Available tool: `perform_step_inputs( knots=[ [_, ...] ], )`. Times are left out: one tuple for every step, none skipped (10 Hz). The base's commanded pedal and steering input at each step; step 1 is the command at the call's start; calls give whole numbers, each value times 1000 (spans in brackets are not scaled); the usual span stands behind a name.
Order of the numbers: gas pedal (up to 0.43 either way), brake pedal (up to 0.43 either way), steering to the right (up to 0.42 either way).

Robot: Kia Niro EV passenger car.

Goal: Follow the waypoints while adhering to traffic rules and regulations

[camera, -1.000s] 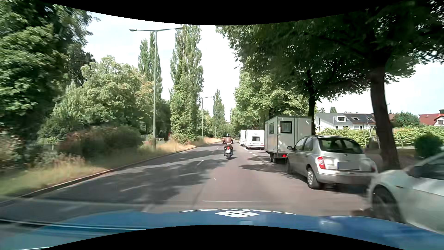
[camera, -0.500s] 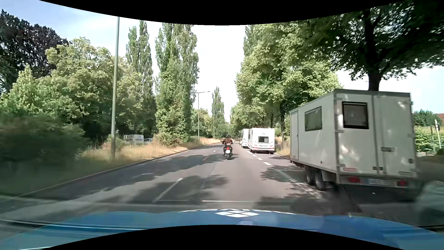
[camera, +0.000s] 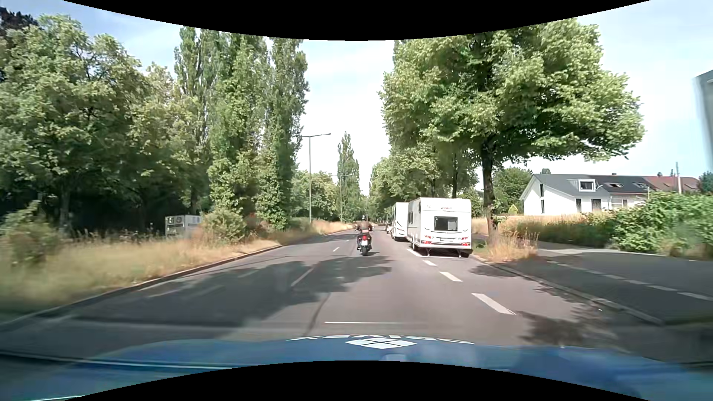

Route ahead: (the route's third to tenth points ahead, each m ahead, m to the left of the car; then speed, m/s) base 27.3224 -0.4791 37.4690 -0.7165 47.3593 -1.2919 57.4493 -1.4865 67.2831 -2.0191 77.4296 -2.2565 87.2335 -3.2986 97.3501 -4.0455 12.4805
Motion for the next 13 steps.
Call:
perform_step_inputs(
  knots=[
    [189,0,-2],
    [189,0,-2],
    [189,0,-2],
    [189,0,-2],
    [189,0,-2],
    [189,0,-2],
    [189,0,-2],
    [189,0,-1],
    [189,0,-1],
    [189,0,-1],
    [189,0,-2],
    [189,0,-2],
    [189,0,-1]
  ],
)
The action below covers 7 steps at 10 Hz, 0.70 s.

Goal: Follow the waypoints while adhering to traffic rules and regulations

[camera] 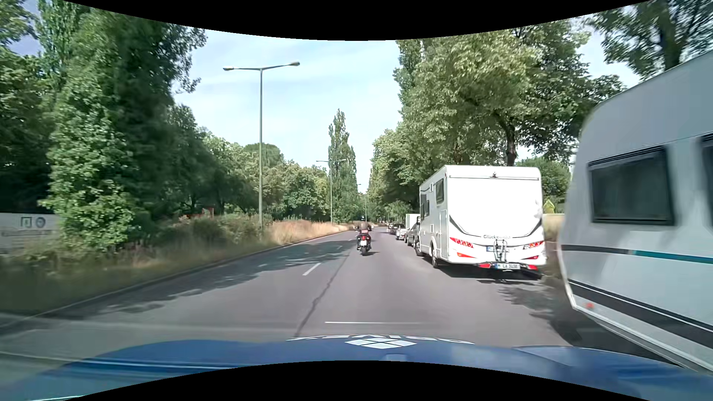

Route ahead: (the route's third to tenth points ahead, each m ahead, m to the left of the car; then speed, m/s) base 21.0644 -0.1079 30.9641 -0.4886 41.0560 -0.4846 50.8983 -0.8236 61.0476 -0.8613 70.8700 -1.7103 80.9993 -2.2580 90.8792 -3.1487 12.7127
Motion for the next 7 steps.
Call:
perform_step_inputs(
  knots=[
    [189,0,-1],
    [189,0,-1],
    [189,0,-2],
    [189,0,-1],
    [189,0,-1],
    [189,0,-1],
    [189,0,-1]
  ],
)
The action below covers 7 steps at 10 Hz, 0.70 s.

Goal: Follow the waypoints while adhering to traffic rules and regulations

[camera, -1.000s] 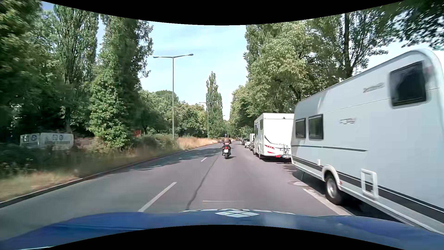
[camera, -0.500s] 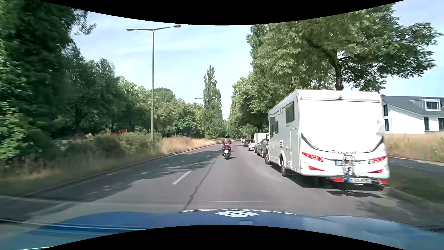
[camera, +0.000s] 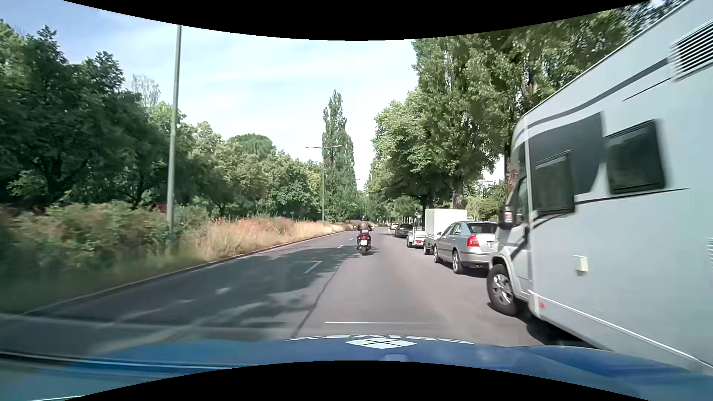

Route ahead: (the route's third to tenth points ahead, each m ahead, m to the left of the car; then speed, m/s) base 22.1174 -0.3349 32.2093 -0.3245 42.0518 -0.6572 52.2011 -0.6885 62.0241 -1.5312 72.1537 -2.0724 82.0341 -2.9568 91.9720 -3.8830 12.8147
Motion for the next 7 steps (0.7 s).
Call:
perform_step_inputs(
  knots=[
    [189,0,-1],
    [189,0,-1],
    [189,0,-1],
    [189,0,-1],
    [189,0,-1],
    [189,0,-1],
    [189,0,0]
  ],
)
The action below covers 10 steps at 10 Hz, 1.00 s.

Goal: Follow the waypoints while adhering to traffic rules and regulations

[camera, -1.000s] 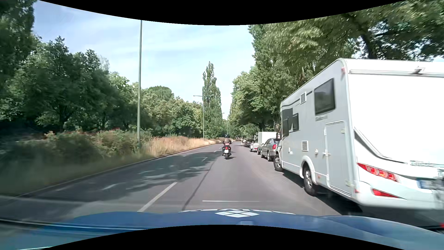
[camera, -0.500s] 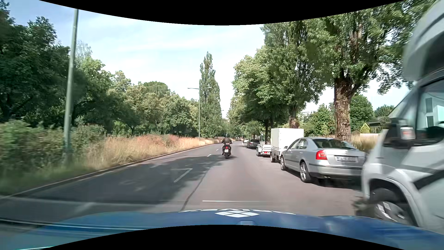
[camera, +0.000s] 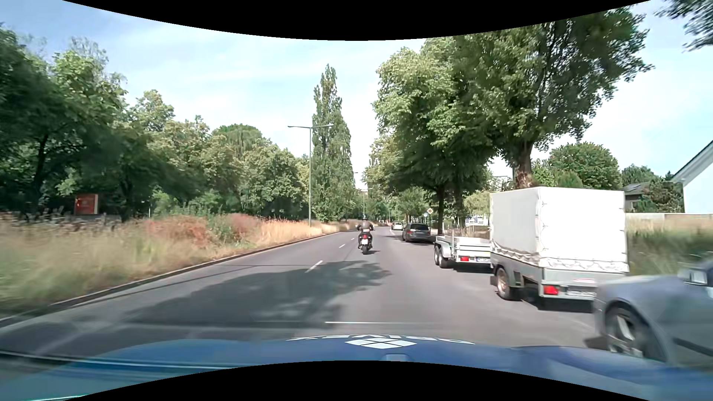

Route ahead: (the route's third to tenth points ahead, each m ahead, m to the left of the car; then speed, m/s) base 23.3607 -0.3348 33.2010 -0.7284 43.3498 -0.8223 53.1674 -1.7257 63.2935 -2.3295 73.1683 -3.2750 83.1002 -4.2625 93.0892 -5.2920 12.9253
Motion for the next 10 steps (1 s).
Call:
perform_step_inputs(
  knots=[
    [189,0,1],
    [189,0,2],
    [189,0,1],
    [189,0,2],
    [189,0,2],
    [189,0,3],
    [189,0,3],
    [189,0,3],
    [87,0,3],
    [79,0,3]
  ],
)
